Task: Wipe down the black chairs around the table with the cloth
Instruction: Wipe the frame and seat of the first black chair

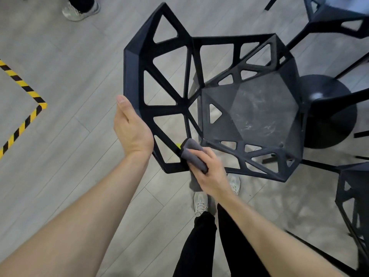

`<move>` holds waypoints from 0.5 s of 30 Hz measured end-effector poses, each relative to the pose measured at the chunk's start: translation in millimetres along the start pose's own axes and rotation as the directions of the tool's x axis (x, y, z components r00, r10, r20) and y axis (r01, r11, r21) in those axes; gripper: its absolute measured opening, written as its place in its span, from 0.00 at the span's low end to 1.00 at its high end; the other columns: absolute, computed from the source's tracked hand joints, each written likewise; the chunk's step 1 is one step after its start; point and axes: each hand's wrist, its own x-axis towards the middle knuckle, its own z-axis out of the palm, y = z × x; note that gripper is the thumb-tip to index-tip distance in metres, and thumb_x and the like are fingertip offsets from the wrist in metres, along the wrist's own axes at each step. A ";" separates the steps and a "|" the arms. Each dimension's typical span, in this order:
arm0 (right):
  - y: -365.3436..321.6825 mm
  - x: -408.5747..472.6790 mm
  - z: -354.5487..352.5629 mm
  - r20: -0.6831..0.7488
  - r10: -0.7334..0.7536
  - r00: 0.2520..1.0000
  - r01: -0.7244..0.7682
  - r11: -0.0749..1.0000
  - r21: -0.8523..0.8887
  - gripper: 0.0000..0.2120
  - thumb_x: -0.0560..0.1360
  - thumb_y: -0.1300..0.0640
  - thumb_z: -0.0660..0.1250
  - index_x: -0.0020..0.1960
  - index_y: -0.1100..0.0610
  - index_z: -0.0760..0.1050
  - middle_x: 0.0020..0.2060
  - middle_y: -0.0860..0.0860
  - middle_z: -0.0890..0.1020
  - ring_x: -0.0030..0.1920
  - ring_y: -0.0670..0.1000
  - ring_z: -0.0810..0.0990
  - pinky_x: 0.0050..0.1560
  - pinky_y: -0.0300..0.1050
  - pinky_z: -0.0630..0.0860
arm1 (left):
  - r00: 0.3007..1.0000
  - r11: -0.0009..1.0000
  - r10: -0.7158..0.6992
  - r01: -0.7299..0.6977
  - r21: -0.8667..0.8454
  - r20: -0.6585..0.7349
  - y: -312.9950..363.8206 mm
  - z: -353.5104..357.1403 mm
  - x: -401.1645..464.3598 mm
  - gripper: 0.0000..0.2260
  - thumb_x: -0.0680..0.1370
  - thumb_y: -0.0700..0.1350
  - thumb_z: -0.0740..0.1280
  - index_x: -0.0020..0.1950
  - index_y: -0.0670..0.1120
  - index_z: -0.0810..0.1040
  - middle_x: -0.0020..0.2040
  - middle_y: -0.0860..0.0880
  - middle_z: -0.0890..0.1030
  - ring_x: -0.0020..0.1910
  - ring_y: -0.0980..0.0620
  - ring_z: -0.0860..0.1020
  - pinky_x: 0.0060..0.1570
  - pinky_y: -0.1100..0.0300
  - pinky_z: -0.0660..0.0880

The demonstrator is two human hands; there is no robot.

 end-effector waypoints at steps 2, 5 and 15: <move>14.9 29.2 -15.0 -0.005 -0.001 1.000 0.000 0.992 -0.124 0.15 0.82 0.55 0.72 0.67 0.46 0.82 0.58 0.48 0.80 0.60 0.47 0.80 0.62 0.50 0.77 | 1.000 1.000 0.003 -0.003 0.005 -0.001 -1.1 0.9 1.6 0.23 0.90 0.60 0.49 0.41 0.49 0.67 0.38 0.56 0.69 0.38 0.57 0.67 0.47 0.58 0.70; 27.1 62.7 -27.9 -0.196 0.220 0.956 -0.247 0.960 -0.129 0.14 0.84 0.49 0.68 0.69 0.45 0.81 0.59 0.50 0.82 0.60 0.51 0.79 0.60 0.43 0.72 | 1.000 0.999 -0.002 0.002 0.041 -0.007 -0.7 1.3 -0.3 0.23 0.89 0.60 0.50 0.38 0.51 0.60 0.35 0.55 0.62 0.36 0.55 0.62 0.42 0.56 0.65; 46.5 -10.6 -28.1 0.095 0.028 0.995 0.013 0.914 -0.406 0.17 0.81 0.43 0.69 0.70 0.40 0.78 0.52 0.44 0.75 0.51 0.49 0.79 0.51 0.46 0.78 | 1.000 0.998 0.001 0.000 0.058 -0.008 -3.4 0.2 3.0 0.23 0.89 0.61 0.50 0.39 0.49 0.62 0.35 0.56 0.63 0.36 0.56 0.62 0.42 0.59 0.65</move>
